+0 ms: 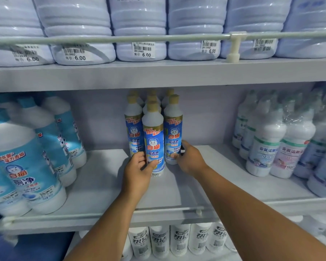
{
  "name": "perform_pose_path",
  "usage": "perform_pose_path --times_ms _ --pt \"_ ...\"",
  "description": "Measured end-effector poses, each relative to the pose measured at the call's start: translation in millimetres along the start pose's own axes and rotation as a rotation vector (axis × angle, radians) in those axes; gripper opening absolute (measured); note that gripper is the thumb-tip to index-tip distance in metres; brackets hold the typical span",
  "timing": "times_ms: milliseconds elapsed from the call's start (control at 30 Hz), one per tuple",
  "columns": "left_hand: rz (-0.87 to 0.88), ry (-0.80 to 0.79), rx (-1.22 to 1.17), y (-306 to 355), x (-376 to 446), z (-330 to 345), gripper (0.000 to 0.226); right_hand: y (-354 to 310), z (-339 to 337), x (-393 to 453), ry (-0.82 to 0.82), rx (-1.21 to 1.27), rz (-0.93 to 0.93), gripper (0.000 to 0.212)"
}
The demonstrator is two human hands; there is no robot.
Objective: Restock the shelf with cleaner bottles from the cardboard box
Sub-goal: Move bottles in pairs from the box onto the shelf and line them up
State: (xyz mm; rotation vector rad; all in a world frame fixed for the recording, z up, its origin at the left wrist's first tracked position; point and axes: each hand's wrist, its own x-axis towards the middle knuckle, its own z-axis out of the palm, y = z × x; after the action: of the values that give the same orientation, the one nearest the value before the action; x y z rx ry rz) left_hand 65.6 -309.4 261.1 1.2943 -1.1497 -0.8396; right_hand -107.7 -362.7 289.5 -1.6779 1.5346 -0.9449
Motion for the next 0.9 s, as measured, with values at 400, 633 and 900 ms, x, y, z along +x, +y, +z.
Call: perform_pose_path --times_ms 400,633,900 --pt "-0.007 0.007 -0.048 -6.9 3.4 1.4 0.030 7.0 11.5 19.4 -0.020 -0.040 -0.007 0.046" --pt "-0.040 -0.037 -0.012 9.0 -3.3 -1.7 0.028 9.3 13.0 2.6 -0.025 -0.007 0.079 0.062" --pt "-0.079 -0.175 0.095 29.8 -14.0 0.0 0.035 -4.0 15.5 -52.0 -0.066 0.048 -0.049 0.041"
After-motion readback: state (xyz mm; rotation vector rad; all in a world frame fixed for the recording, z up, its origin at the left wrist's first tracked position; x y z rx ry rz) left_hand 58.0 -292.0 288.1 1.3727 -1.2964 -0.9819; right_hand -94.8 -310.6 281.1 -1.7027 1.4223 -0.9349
